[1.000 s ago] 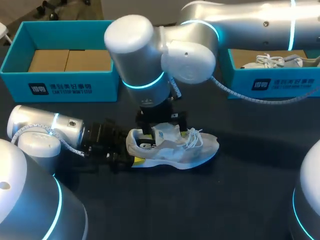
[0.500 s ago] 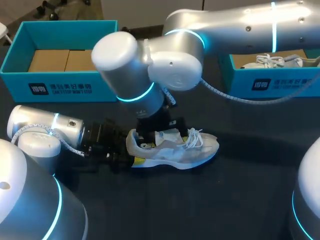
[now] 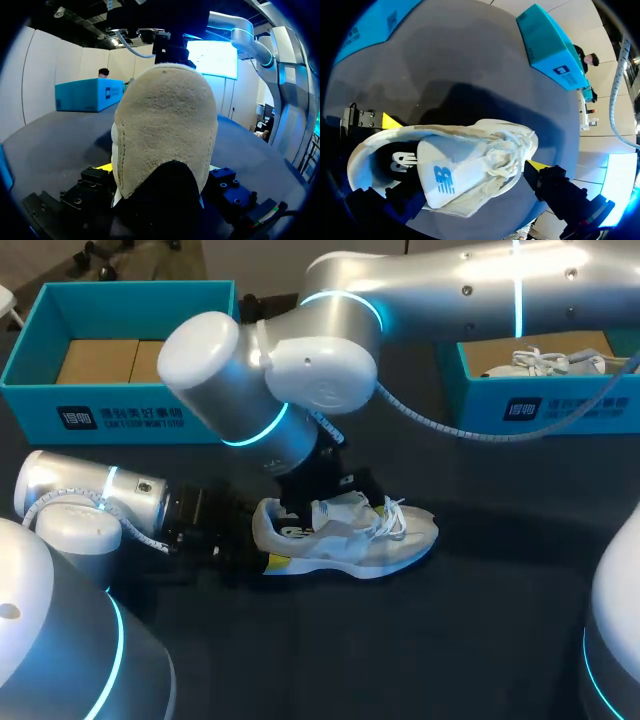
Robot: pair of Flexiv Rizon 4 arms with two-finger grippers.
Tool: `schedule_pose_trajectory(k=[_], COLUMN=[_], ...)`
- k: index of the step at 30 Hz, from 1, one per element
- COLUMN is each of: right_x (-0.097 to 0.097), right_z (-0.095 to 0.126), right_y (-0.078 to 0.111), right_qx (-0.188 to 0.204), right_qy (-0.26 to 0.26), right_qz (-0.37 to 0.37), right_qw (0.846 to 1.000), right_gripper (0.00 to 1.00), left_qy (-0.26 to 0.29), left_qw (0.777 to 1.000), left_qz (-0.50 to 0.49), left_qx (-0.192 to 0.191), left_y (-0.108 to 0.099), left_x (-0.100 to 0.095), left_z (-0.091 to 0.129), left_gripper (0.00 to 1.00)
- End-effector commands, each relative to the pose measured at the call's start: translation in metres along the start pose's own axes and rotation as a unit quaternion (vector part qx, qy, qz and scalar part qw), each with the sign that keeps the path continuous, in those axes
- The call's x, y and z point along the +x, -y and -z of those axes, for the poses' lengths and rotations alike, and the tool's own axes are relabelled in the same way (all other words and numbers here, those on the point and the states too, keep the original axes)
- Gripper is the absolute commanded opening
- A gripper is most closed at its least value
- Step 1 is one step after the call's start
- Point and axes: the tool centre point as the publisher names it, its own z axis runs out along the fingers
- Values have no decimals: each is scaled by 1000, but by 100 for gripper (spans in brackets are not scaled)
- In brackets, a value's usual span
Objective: Take the shoe out of the shoebox, open the shoe tongue, remove and reinsert the insole, then place the shoe into the shoebox
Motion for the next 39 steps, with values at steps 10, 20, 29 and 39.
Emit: schedule_pose_trajectory(k=[10, 20, 29, 39], right_x=[-27, -40, -55, -70], right_z=[10, 5, -8, -23], right_y=[-1, -7, -14, -16], right_qx=[-9, -6, 4, 14], right_qy=[4, -8, -19, -26], right_qz=[-118, -138, -156, -175], right_qw=[993, 990, 988, 984], right_gripper=[100, 16, 0, 0], left_qy=[1, 1, 1, 1], left_qw=[1000, 1000, 1000, 1000], left_qz=[0, 0, 0, 0], left_qx=[-1, -1, -1, -1], left_y=[-1, -1, -1, -1], left_x=[-1, -1, -1, -1], left_z=[-2, -2, -2, -2], left_gripper=[0, 0, 0, 0])
